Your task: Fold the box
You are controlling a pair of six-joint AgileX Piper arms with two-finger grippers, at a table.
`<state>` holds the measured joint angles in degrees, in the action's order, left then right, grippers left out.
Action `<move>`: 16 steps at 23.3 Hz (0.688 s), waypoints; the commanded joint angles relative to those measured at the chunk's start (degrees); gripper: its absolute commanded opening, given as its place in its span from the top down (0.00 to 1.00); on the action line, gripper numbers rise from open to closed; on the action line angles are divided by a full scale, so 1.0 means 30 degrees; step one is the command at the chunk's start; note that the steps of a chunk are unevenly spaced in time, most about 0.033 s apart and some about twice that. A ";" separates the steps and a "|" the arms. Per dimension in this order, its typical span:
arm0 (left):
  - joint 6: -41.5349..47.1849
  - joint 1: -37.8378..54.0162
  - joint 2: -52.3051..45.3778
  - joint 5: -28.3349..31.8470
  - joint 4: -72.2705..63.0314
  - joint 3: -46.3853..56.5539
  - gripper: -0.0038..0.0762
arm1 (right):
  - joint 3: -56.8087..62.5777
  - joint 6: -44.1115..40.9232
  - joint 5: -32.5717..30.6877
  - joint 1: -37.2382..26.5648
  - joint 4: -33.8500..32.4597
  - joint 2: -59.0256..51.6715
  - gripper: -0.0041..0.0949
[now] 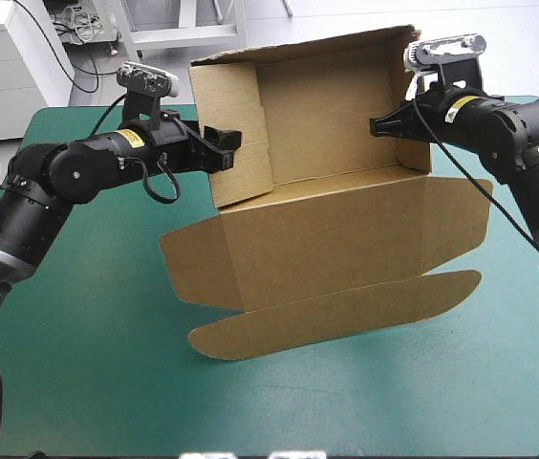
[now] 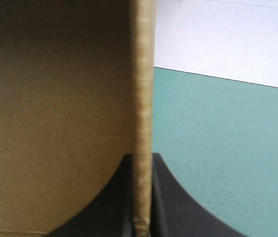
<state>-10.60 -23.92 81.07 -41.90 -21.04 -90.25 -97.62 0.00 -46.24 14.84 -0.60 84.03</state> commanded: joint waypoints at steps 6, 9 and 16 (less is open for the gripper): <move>0.7203 -0.1715 0.1221 -0.1251 0.5677 -0.3024 0.44 | -0.0583 -0.1543 0.2186 0.0518 0.0200 -0.0663 0.97; 0.7239 -0.1748 0.1221 -0.0842 0.5098 -0.3024 0.64 | -0.0583 -0.1543 0.2053 0.0518 0.0313 -0.0663 0.97; 0.7166 -0.1748 0.1292 -0.0811 0.5093 -0.3024 0.96 | -0.0553 -0.1371 0.0902 0.0518 0.0313 -0.0491 0.97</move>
<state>12.65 -28.29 86.98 -48.24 -2.07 -97.29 -97.60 -4.51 -47.26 16.05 -1.68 84.13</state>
